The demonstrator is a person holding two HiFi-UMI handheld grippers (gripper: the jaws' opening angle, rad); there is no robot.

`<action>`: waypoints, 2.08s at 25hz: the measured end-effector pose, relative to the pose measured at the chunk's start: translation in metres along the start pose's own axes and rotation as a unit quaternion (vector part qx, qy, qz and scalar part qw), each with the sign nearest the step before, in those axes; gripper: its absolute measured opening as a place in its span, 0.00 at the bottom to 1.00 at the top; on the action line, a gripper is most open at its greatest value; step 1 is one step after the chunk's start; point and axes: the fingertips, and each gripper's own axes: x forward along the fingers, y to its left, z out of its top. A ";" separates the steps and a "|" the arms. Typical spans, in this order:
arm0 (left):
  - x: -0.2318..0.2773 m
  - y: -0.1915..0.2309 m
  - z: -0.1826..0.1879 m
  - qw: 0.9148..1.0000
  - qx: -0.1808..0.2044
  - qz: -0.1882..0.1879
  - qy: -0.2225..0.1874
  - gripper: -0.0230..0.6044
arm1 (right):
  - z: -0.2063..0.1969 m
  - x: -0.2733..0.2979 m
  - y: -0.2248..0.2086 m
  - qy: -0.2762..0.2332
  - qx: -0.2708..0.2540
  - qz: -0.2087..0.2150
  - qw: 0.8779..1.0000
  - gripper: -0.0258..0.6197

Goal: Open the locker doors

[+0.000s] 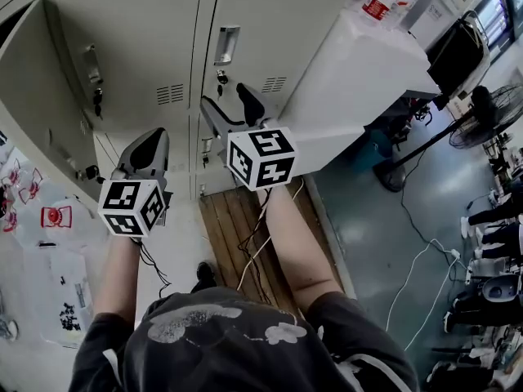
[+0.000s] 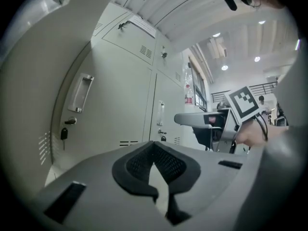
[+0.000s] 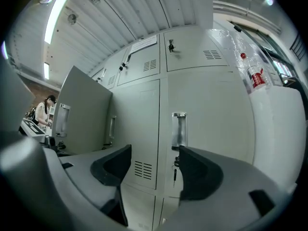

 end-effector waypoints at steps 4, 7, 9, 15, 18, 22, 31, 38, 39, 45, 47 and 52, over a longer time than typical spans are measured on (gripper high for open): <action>0.018 0.012 -0.005 1.000 -0.006 0.010 0.004 0.05 | -0.001 0.024 -0.012 0.002 -0.002 0.005 1.000 0.51; 0.030 0.023 -0.006 1.000 -0.011 0.019 0.007 0.05 | 0.002 0.042 -0.017 0.003 -0.004 0.012 1.000 0.51; 0.036 0.027 -0.003 1.000 -0.011 0.022 0.005 0.05 | 0.007 0.053 -0.019 0.000 -0.012 0.015 1.000 0.51; 0.052 0.035 -0.002 1.000 -0.009 0.023 0.006 0.05 | 0.018 0.079 -0.029 -0.010 -0.026 0.015 0.999 0.51; 0.057 0.039 -0.003 1.000 -0.008 0.021 0.007 0.05 | 0.019 0.089 -0.033 -0.014 -0.036 0.013 0.999 0.51; 0.059 0.044 -0.003 1.000 -0.010 0.023 0.007 0.05 | 0.020 0.098 -0.032 -0.017 -0.040 0.015 0.999 0.50; 0.058 0.050 -0.005 0.999 -0.014 0.028 0.009 0.05 | 0.020 0.117 -0.033 -0.019 -0.024 0.014 0.999 0.51; 0.055 0.052 -0.005 0.999 -0.013 0.034 0.005 0.05 | 0.021 0.117 -0.035 -0.028 0.000 0.015 0.999 0.50; 0.054 0.051 -0.004 0.999 -0.012 0.035 0.004 0.05 | 0.021 0.115 -0.035 -0.028 0.002 0.014 1.000 0.50; 0.051 0.040 -0.010 0.999 -0.010 0.027 0.015 0.05 | 0.023 0.100 -0.038 -0.026 0.013 0.005 1.000 0.42; 0.048 0.035 -0.010 1.000 -0.007 0.026 0.017 0.05 | 0.023 0.093 -0.039 -0.027 0.020 -0.001 0.999 0.37; 0.038 0.030 -0.006 0.999 -0.002 0.029 0.014 0.05 | 0.024 0.078 -0.044 -0.030 0.029 -0.028 0.999 0.30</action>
